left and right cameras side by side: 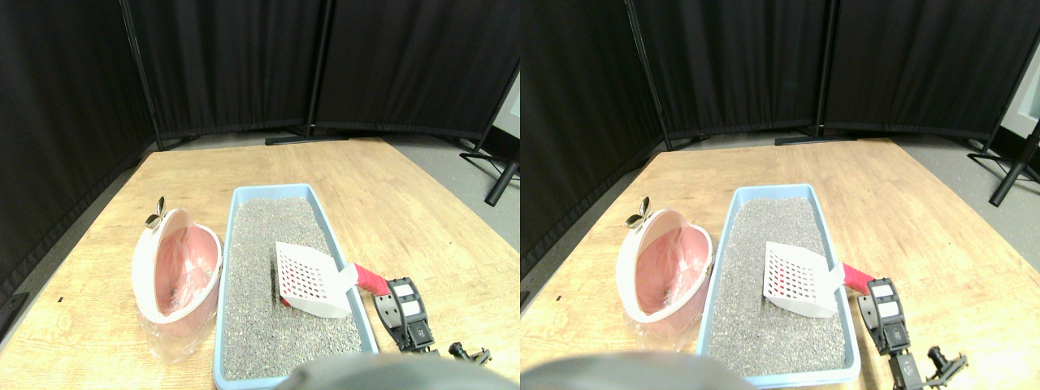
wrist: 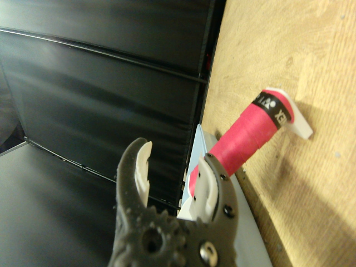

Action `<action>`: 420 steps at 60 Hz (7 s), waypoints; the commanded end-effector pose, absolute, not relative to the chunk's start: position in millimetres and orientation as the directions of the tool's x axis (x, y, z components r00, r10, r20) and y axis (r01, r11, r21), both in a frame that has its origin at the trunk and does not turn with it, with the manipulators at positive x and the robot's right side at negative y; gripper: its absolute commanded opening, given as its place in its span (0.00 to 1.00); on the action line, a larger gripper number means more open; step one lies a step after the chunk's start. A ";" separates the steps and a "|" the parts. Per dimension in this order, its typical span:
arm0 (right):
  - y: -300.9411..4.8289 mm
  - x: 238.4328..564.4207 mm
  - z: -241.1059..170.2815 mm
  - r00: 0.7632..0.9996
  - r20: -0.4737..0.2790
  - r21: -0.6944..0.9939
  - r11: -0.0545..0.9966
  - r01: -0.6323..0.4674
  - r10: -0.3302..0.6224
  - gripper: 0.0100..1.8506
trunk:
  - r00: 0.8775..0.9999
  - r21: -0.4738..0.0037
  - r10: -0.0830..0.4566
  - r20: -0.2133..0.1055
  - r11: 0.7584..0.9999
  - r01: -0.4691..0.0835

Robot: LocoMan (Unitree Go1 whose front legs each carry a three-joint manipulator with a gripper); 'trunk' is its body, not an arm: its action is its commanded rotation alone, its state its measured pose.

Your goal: Scoop (unimanual)

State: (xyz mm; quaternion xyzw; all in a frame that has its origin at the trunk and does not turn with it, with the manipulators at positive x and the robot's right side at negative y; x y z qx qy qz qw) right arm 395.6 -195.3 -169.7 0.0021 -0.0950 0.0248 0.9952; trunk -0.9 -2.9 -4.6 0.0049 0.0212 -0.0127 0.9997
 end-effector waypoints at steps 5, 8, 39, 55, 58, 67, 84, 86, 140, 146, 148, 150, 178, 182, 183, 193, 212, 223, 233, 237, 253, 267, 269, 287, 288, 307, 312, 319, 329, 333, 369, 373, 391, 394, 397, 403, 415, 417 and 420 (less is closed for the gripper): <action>-202.1 400.6 -166.5 0.969 0.240 0.053 0.997 -0.064 0.049 0.41 | 0.999 0.003 -0.026 -0.046 1.000 0.026; -202.8 401.9 -167.2 0.971 0.235 0.064 0.996 -0.062 0.045 0.43 | 0.998 0.002 -0.028 -0.048 1.000 0.028; -201.6 416.8 -189.4 0.988 0.152 0.133 0.990 -0.037 0.016 0.46 | 0.998 -0.007 -0.022 -0.058 1.000 0.022; -202.5 428.3 -190.6 0.994 0.110 0.130 0.991 -0.024 0.010 0.45 | 0.998 -0.011 -0.023 -0.057 1.000 0.022; -203.3 431.7 -190.2 0.994 0.105 0.136 0.990 -0.028 0.013 0.45 | 0.998 -0.011 -0.023 -0.057 1.000 0.023; -204.7 440.3 -188.6 0.998 0.061 0.160 0.987 -0.004 -0.006 0.46 | 0.998 -0.013 -0.025 -0.061 1.000 0.024; -208.7 460.9 -194.9 0.999 0.012 0.239 0.970 0.041 -0.045 0.47 | 0.997 -0.023 -0.017 -0.071 1.000 0.015; -208.7 462.3 -195.6 0.999 0.003 0.244 0.969 0.047 -0.050 0.47 | 0.997 -0.025 -0.016 -0.072 1.000 0.014; -198.9 471.3 -200.0 0.999 0.015 0.193 0.980 -0.041 0.039 0.26 | 0.997 -0.041 0.010 -0.074 0.999 -0.013; -198.4 473.0 -200.5 0.993 0.082 0.197 0.975 -0.100 0.085 0.07 | 0.997 -0.043 0.010 -0.075 0.999 -0.013; -197.9 473.1 -200.2 0.991 0.099 0.198 0.974 -0.108 0.089 0.02 | 0.997 -0.043 0.010 -0.074 0.999 -0.013; -198.1 474.0 -200.3 0.989 0.111 0.190 0.975 -0.114 0.094 0.02 | 0.997 -0.043 0.010 -0.074 0.999 -0.013; -202.7 475.8 -186.1 0.988 0.111 0.122 0.985 -0.119 0.105 0.02 | 0.997 -0.053 0.015 -0.072 0.998 -0.018; -203.5 475.3 -181.0 0.984 0.134 0.113 0.984 -0.135 0.119 0.02 | 0.997 -0.057 0.018 -0.072 0.998 -0.023; -203.5 475.0 -179.8 0.983 0.139 0.110 0.984 -0.137 0.121 0.02 | 0.997 -0.057 0.018 -0.072 0.998 -0.023; -201.4 472.5 -155.6 0.963 0.209 0.014 0.984 -0.178 0.171 0.02 | 0.997 -0.063 0.026 -0.071 0.998 -0.031; -193.6 480.5 -116.5 0.942 0.237 -0.126 0.968 -0.215 0.240 0.02 | 0.997 -0.075 0.040 -0.071 0.996 -0.045; -193.6 489.4 -99.3 0.920 0.256 -0.231 0.943 -0.239 0.296 0.02 | 0.996 -0.085 0.056 -0.072 0.994 -0.062; -196.1 491.2 -91.7 0.921 0.239 -0.290 0.928 -0.234 0.307 0.02 | 0.995 -0.093 0.068 -0.071 0.993 -0.075; -197.0 491.5 -89.1 0.919 0.236 -0.298 0.924 -0.241 0.315 0.02 | 0.995 -0.097 0.074 -0.069 0.992 -0.080; -203.6 494.9 -80.7 0.924 0.189 -0.393 0.888 -0.239 0.332 0.02 | 0.993 -0.116 0.094 -0.067 0.988 -0.101; -208.7 503.2 -68.7 0.915 0.170 -0.494 0.835 -0.242 0.366 0.02 | 0.992 -0.126 0.105 -0.064 0.986 -0.112; -209.2 503.9 -67.8 0.914 0.169 -0.497 0.833 -0.243 0.368 0.02 | 0.992 -0.127 0.106 -0.063 0.985 -0.114; -208.9 514.6 -68.2 0.896 0.155 -0.600 0.760 -0.249 0.416 0.02 | 0.991 -0.136 0.112 -0.069 0.983 -0.121; -207.8 514.7 -69.1 0.896 0.153 -0.608 0.754 -0.248 0.418 0.02 | 0.991 -0.136 0.112 -0.069 0.983 -0.121; -196.5 516.3 -80.3 0.882 0.114 -0.652 0.705 -0.280 0.456 0.02 | 0.991 -0.140 0.111 -0.075 0.983 -0.121; -191.8 515.0 -81.8 0.880 0.095 -0.660 0.691 -0.295 0.466 0.02 | 0.991 -0.142 0.113 -0.074 0.982 -0.122; -188.5 513.0 -82.8 0.867 0.086 -0.674 0.670 -0.312 0.490 0.02 | 0.991 -0.142 0.114 -0.074 0.982 -0.123; -186.4 513.0 -81.0 0.870 0.084 -0.690 0.658 -0.301 0.486 0.02 | 0.991 -0.143 0.112 -0.075 0.982 -0.122; -186.5 512.4 -80.2 0.873 0.078 -0.685 0.662 -0.304 0.482 0.02 | 0.991 -0.143 0.112 -0.076 0.982 -0.122; -165.4 508.5 -110.4 0.878 0.007 -0.644 0.674 -0.361 0.478 0.02 | 0.988 -0.146 0.121 -0.094 0.980 -0.133; -157.4 507.3 -120.0 0.872 0.005 -0.612 0.691 -0.384 0.489 0.02 | 0.987 -0.150 0.126 -0.098 0.979 -0.140; -122.3 494.8 -177.5 0.867 -0.054 -0.460 0.758 -0.462 0.496 0.02 | 0.983 -0.161 0.147 -0.110 0.973 -0.164; -119.1 493.6 -182.6 0.858 -0.049 -0.432 0.764 -0.480 0.512 0.02 | 0.983 -0.161 0.147 -0.113 0.973 -0.164; -117.1 492.0 -183.2 0.860 -0.058 -0.429 0.766 -0.479 0.506 0.02 | 0.983 -0.164 0.146 -0.114 0.973 -0.163; -111.3 488.3 -185.5 0.850 -0.031 -0.396 0.775 -0.493 0.525 0.02 | 0.983 -0.164 0.146 -0.114 0.973 -0.163; -113.4 489.1 -178.6 0.863 -0.029 -0.363 0.799 -0.480 0.505 0.02 | 0.983 -0.158 0.143 -0.114 0.974 -0.160; -116.0 490.5 -177.2 0.863 -0.018 -0.346 0.807 -0.479 0.504 0.02 | 0.983 -0.156 0.142 -0.114 0.975 -0.159; -118.3 491.5 -174.2 0.877 -0.022 -0.300 0.834 -0.463 0.480 0.02 | 0.983 -0.156 0.142 -0.114 0.975 -0.159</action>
